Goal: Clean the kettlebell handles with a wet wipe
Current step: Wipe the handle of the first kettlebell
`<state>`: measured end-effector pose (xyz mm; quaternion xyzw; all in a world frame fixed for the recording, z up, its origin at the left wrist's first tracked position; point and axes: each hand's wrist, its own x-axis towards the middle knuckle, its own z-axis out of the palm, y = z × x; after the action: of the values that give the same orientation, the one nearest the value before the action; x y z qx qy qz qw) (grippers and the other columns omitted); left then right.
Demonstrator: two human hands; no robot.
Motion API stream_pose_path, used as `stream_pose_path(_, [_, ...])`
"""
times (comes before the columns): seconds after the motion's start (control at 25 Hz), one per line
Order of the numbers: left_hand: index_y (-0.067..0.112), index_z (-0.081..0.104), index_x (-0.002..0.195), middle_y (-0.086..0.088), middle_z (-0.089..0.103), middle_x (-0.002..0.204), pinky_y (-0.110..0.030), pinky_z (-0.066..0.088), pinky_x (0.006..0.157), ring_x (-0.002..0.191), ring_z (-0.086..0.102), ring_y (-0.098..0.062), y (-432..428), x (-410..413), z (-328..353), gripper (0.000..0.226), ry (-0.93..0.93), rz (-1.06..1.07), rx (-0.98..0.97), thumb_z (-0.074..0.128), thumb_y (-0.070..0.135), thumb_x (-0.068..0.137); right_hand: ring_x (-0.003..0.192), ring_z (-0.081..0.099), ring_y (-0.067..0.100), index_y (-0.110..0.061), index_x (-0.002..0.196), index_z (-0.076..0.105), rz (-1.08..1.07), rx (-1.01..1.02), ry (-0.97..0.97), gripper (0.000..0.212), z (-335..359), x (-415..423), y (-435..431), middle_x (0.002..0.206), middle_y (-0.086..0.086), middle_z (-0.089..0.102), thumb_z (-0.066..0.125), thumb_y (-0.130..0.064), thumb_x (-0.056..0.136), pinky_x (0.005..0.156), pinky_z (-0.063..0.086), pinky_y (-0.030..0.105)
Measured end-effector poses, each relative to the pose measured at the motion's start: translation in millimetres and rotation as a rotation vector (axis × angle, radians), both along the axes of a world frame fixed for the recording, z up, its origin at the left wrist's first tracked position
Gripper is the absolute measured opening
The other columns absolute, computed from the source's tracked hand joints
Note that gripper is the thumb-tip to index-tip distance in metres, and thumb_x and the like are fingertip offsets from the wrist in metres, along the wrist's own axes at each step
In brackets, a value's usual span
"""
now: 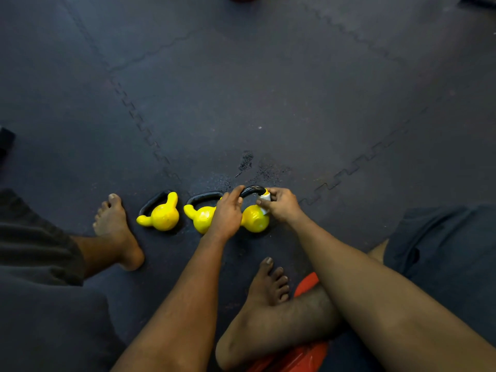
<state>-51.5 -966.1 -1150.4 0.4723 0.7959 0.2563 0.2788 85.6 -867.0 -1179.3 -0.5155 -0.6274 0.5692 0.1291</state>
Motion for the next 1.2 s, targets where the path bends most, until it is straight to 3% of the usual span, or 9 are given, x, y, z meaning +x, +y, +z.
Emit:
stream_pose_path(0.12, [0.018, 0.045, 0.141, -0.019, 0.054, 0.122, -0.042, 0.043, 0.094, 0.11, 0.053, -0.035, -3.8, -0.9, -0.8, 0.039, -0.003, -0.013, 0.008, 0.038, 0.016, 0.102, 0.086, 0.065, 0.017, -0.006, 0.11, 0.069, -0.014, -0.135, 0.136, 0.036, 0.9, 0.3, -0.6, 0.098, 0.011, 0.073, 0.08, -0.01, 0.076, 0.087, 0.053, 0.039])
stream_pose_path(0.28, [0.022, 0.042, 0.142, -0.017, 0.055, 0.12, -0.039, 0.044, 0.089, 0.108, 0.055, -0.033, 0.6, 5.1, 4.9, 0.04, 0.034, 0.014, -0.03, 0.035, 0.023, 0.103, 0.083, 0.065, 0.012, -0.016, 0.107, 0.074, -0.191, 0.134, -0.112, 0.03, 7.7, -9.2, -17.3, 0.09, 0.002, 0.074, 0.079, -0.023, 0.078, 0.075, 0.046, 0.022])
stream_pose_path(0.44, [0.023, 0.041, 0.142, -0.016, 0.056, 0.122, -0.046, 0.047, 0.089, 0.11, 0.056, -0.034, 4.8, 15.2, 8.7, 0.04, 0.099, -0.021, -0.031, 0.036, 0.025, 0.103, 0.084, 0.066, 0.02, -0.019, 0.105, 0.075, -0.394, 0.177, -0.157, 0.027, 6.8, -18.5, -31.9, 0.088, 0.005, 0.074, 0.075, -0.027, 0.079, 0.069, 0.043, 0.023])
stream_pose_path(0.52, [0.022, 0.042, 0.141, -0.016, 0.055, 0.123, -0.043, 0.047, 0.089, 0.11, 0.056, -0.034, 6.4, 15.6, 7.9, 0.039, 0.085, -0.012, -0.028, 0.037, 0.024, 0.102, 0.083, 0.065, 0.017, -0.017, 0.105, 0.074, -0.352, 0.125, -0.106, 0.028, 2.4, -14.5, -26.2, 0.089, 0.004, 0.073, 0.077, -0.024, 0.078, 0.071, 0.045, 0.025])
stream_pose_path(0.64, [0.02, 0.043, 0.142, -0.016, 0.054, 0.126, -0.036, 0.041, 0.091, 0.114, 0.053, -0.032, 4.2, 9.1, 5.6, 0.04, 0.038, 0.019, -0.016, 0.037, 0.021, 0.103, 0.078, 0.064, 0.014, -0.008, 0.112, 0.07, -0.232, -0.131, 0.135, 0.037, 0.3, -4.6, -7.9, 0.091, 0.007, 0.072, 0.079, -0.009, 0.076, 0.072, 0.053, 0.028])
stream_pose_path(0.76, [0.02, 0.043, 0.142, -0.016, 0.053, 0.129, -0.036, 0.04, 0.093, 0.116, 0.052, -0.032, 0.5, 4.5, 3.7, 0.039, 0.019, 0.012, -0.02, 0.037, 0.02, 0.103, 0.074, 0.062, 0.008, -0.002, 0.119, 0.065, -0.087, -0.308, 0.209, 0.041, 3.4, -0.2, 3.9, 0.095, 0.01, 0.069, 0.075, 0.001, 0.079, 0.062, 0.051, 0.017])
stream_pose_path(0.88, [0.021, 0.043, 0.141, -0.016, 0.054, 0.128, -0.036, 0.041, 0.091, 0.114, 0.053, -0.032, 1.9, 6.7, 5.4, 0.039, 0.019, 0.041, -0.019, 0.037, 0.02, 0.103, 0.08, 0.065, 0.013, -0.008, 0.111, 0.071, -0.141, -0.155, 0.087, 0.038, -2.7, -6.4, 2.0, 0.095, 0.007, 0.073, 0.081, -0.011, 0.074, 0.074, 0.054, 0.029])
stream_pose_path(1.0, [0.022, 0.043, 0.141, -0.015, 0.055, 0.128, -0.035, 0.042, 0.09, 0.112, 0.054, -0.03, 3.9, 7.7, 5.9, 0.039, 0.014, 0.048, -0.02, 0.037, 0.021, 0.103, 0.084, 0.067, 0.015, -0.016, 0.106, 0.075, -0.268, 0.087, -0.11, 0.038, -4.0, -16.0, -16.0, 0.09, 0.003, 0.075, 0.083, -0.028, 0.071, 0.076, 0.051, 0.026])
stream_pose_path(1.2, [0.021, 0.043, 0.142, -0.015, 0.055, 0.13, -0.036, 0.042, 0.092, 0.115, 0.054, -0.03, 4.8, 7.6, 4.5, 0.039, 0.011, 0.052, -0.019, 0.037, 0.021, 0.103, 0.088, 0.069, 0.017, -0.018, 0.108, 0.074, -0.36, 0.142, -0.097, 0.041, 1.8, -18.7, -25.4, 0.095, 0.003, 0.076, 0.083, -0.031, 0.07, 0.081, 0.055, 0.032])
